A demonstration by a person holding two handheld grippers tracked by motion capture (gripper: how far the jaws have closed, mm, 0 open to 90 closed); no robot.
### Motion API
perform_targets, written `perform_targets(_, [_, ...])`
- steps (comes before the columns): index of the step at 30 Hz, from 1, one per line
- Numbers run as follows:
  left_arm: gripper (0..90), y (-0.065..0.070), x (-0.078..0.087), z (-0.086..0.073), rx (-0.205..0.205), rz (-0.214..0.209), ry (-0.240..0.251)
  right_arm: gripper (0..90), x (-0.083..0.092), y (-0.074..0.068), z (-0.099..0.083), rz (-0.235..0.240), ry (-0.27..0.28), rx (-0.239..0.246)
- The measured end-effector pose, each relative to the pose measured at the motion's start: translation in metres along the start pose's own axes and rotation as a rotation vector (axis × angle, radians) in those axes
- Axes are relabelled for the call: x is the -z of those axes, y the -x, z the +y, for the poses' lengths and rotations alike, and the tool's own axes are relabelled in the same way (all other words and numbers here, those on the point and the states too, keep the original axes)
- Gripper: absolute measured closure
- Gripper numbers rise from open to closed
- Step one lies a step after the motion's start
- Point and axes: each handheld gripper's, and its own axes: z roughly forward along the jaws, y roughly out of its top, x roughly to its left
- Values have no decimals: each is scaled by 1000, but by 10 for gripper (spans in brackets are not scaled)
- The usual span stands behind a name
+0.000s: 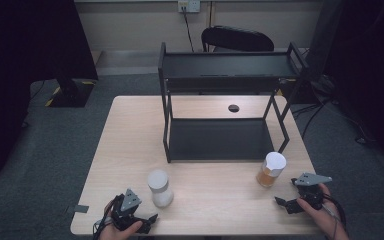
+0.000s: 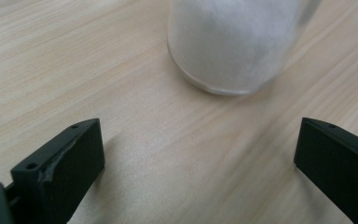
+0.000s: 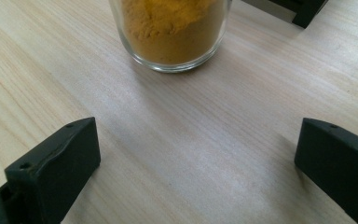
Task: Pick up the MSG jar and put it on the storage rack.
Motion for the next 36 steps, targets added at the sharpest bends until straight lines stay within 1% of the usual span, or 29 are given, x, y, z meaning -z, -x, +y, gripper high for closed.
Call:
perform_targets(2, [24,-2,2,-3,21,-15,26,0,0,0,0,0,0,0])
perform_targets(3, [23,-2,4,-4,24,-17,34,0,0,0,0,0,0,0])
perform_targets(8, [18,-4,11,-3,67,-24,75,0,0,0,0,-1,1,0])
perform_targets(9, [18,-5,12,-2,69,-30,83,0,0,0,0,-1,1,0])
perform_targets(13, [18,-5,16,2,68,-30,99,0,0,0,0,0,1,-1])
perform_targets(15, [18,-7,20,6,71,-35,118,0,0,0,0,-1,1,-1])
perform_targets(17, [18,-7,22,8,61,-31,126,0,0,0,0,-1,1,-2])
perform_targets(19, [18,-8,23,9,60,-42,135,0,0,-1,0,-3,1,-3])
perform_targets(23, [14,-10,24,15,56,-49,144,0,-1,-1,0,-7,1,-7])
perform_targets(29, [14,-14,24,22,67,-66,164,0,-1,-2,0,-8,1,-8])
perform_targets(33, [14,-14,23,25,59,-76,171,0,-1,-2,0,-8,1,-8])
perform_targets(34, [14,-15,22,27,56,-88,176,0,-1,-2,0,-8,2,-8])
perform_targets(36, [14,-14,20,29,52,-93,177,0,-1,-2,0,-8,2,-8])
